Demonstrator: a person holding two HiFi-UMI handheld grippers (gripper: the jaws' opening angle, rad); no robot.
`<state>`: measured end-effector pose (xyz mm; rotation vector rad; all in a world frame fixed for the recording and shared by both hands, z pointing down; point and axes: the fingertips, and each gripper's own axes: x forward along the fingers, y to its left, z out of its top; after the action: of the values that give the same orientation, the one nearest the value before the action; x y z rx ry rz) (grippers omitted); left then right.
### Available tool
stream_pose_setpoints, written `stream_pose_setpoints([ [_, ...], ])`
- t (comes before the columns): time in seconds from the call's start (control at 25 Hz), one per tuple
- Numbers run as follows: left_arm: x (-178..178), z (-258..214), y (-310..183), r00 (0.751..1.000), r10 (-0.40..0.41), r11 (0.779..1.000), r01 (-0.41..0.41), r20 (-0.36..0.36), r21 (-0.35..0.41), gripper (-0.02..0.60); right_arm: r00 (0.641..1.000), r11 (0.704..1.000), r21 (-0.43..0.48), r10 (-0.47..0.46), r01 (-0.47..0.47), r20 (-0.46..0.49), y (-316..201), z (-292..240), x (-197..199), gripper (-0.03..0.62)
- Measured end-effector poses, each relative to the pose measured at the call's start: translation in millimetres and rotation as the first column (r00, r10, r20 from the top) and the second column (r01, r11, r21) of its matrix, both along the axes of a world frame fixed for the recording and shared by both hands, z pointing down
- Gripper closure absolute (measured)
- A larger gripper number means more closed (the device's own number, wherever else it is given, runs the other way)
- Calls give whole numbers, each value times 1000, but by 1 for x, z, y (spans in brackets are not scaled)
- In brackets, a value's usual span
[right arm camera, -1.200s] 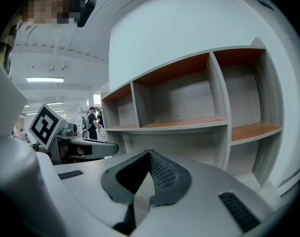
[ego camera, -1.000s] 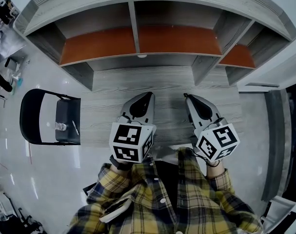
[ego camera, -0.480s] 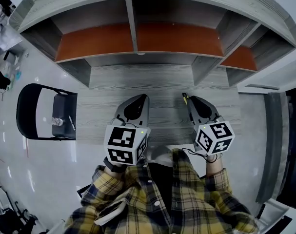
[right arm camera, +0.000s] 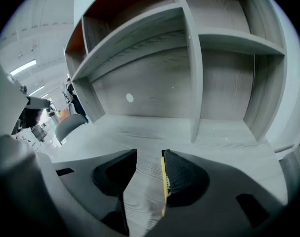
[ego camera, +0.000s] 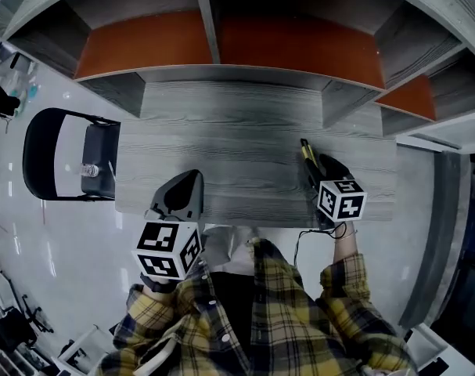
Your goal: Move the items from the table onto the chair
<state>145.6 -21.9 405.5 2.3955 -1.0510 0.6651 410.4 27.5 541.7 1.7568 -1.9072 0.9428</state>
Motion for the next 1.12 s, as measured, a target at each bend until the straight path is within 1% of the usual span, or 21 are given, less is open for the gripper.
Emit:
stream_pose_setpoints([
  [0.2,-15,16,6,999,-33,998,35,33,-44,578,999,996,-93,0,-5,-53,5,52,10,421],
  [0.36,-20,24,9,998,-37,997,40,54,-59,578,998,992,-123,34,-41,-60,7,75,13,421],
  [0.52,-15,28,10,998,-39,997,42,53,-68,578,997,987,-153,44,-54,-66,10,87,18,421],
  [0.64,-13,28,9,998,-41,997,45,50,-66,578,995,979,-203,11,-31,-98,12,92,19,422],
  [0.76,-13,28,12,998,-50,997,53,48,-64,578,989,961,-277,-59,20,-135,16,103,18,431],
  [0.84,-15,27,13,997,-59,996,61,46,-60,578,987,953,-298,-92,49,-130,16,110,17,437],
  [0.92,-17,26,15,997,-70,996,73,42,-58,578,985,944,-326,-103,54,-136,16,102,18,466],
  [1.12,-22,22,16,994,-103,993,104,27,-46,578,988,940,-337,-92,45,-125,15,98,19,468],
])
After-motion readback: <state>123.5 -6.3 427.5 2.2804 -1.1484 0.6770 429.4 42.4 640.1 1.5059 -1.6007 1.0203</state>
